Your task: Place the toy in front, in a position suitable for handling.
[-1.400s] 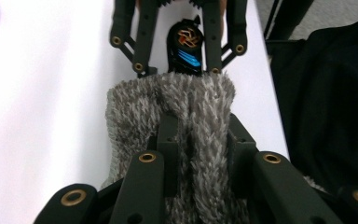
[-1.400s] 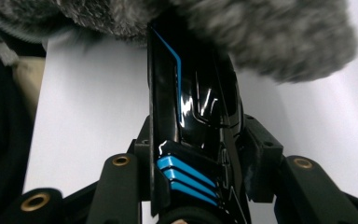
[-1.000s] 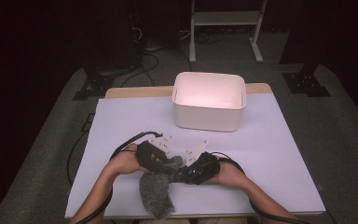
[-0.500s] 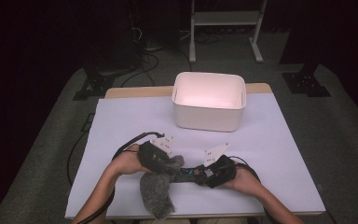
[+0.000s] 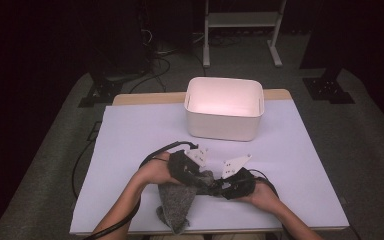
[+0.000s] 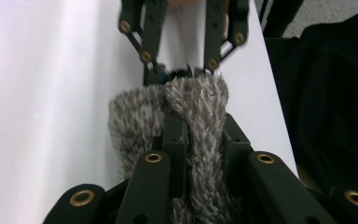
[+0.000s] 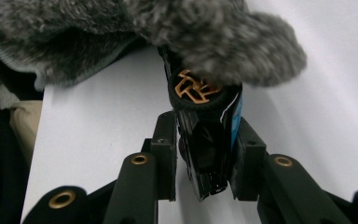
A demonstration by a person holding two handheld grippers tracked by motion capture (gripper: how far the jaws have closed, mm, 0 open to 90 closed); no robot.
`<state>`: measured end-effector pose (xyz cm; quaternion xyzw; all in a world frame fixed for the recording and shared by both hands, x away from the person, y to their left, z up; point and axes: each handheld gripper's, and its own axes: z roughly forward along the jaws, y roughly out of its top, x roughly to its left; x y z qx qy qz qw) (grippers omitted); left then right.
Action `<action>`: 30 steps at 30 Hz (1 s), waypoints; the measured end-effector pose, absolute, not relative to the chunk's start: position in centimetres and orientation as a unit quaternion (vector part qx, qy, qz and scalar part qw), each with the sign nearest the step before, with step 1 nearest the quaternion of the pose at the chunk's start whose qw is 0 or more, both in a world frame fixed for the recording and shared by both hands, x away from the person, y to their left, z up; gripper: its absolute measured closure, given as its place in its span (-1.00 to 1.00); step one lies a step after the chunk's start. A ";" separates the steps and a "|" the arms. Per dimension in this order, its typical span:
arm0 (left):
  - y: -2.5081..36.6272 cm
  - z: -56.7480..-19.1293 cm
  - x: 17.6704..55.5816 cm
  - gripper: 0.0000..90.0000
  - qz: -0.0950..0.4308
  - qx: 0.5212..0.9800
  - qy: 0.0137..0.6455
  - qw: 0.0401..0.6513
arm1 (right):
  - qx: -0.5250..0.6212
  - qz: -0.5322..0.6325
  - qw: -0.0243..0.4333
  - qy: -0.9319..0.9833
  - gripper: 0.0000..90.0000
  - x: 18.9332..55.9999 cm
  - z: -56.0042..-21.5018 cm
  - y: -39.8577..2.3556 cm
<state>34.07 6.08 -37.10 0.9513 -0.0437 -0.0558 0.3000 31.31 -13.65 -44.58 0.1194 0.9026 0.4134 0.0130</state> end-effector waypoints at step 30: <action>11.5 -37.2 33.6 0.61 -0.041 0.951 -0.017 0.307 | 0.129 0.423 0.006 0.897 0.49 31.4 -44.8 -13.8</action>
